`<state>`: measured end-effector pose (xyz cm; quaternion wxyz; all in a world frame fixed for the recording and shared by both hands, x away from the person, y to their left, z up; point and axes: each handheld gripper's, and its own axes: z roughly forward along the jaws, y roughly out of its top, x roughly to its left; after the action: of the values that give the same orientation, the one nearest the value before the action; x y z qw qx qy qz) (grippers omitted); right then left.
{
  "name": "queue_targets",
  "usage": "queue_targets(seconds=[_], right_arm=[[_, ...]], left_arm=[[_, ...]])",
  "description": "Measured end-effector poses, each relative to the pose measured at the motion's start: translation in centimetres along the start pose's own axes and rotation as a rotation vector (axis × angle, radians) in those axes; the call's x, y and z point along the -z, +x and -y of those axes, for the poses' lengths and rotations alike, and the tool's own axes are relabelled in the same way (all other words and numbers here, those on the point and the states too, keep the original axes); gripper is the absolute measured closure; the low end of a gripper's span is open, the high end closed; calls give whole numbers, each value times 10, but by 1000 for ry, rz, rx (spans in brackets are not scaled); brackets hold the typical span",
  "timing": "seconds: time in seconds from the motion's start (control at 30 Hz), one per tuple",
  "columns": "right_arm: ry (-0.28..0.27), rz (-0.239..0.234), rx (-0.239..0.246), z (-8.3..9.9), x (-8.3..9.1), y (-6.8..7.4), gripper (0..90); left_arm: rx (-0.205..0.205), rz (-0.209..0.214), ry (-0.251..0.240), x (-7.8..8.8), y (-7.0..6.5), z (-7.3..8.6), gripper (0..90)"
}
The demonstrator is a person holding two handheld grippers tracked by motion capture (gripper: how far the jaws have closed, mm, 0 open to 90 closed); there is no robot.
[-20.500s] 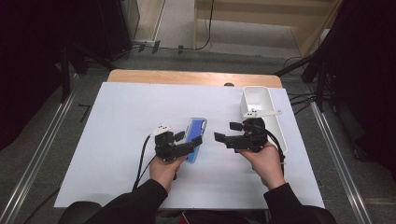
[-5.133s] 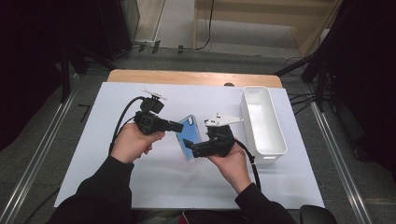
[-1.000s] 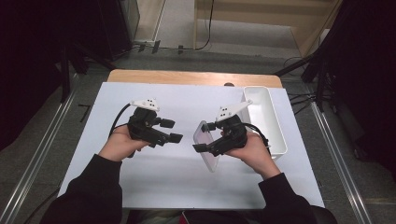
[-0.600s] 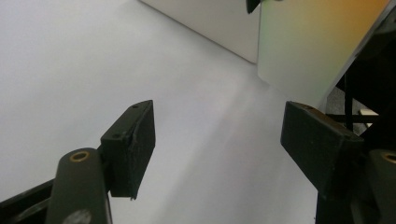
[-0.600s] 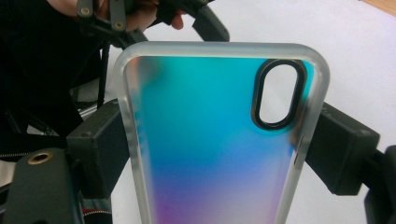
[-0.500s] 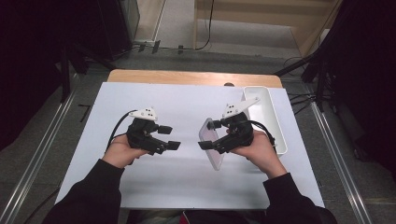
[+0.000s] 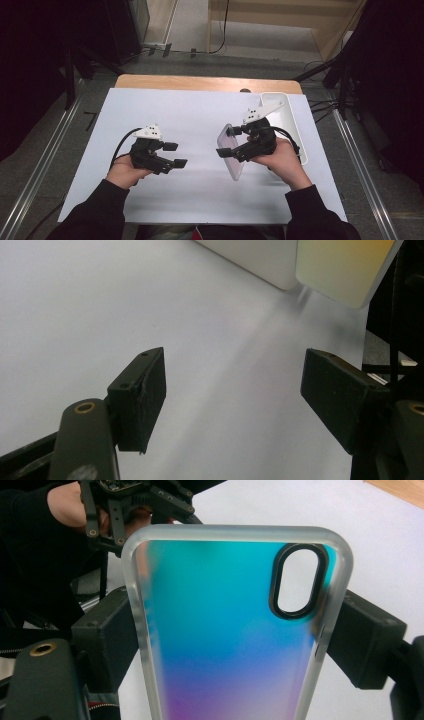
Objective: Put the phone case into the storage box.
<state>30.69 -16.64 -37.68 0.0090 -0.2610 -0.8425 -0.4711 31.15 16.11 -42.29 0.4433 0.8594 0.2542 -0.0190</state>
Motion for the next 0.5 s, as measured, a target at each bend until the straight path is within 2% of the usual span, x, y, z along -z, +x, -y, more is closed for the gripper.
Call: queue_targets(seconds=[0.3,0.5], right_arm=[[0,43,-40,-1,3,-4,150],[-7,91,-49,-4,7,-3,150]], left_arm=[[2,-20,14,3,-1,14,257],[28,-41,7,7,-1,22,258]])
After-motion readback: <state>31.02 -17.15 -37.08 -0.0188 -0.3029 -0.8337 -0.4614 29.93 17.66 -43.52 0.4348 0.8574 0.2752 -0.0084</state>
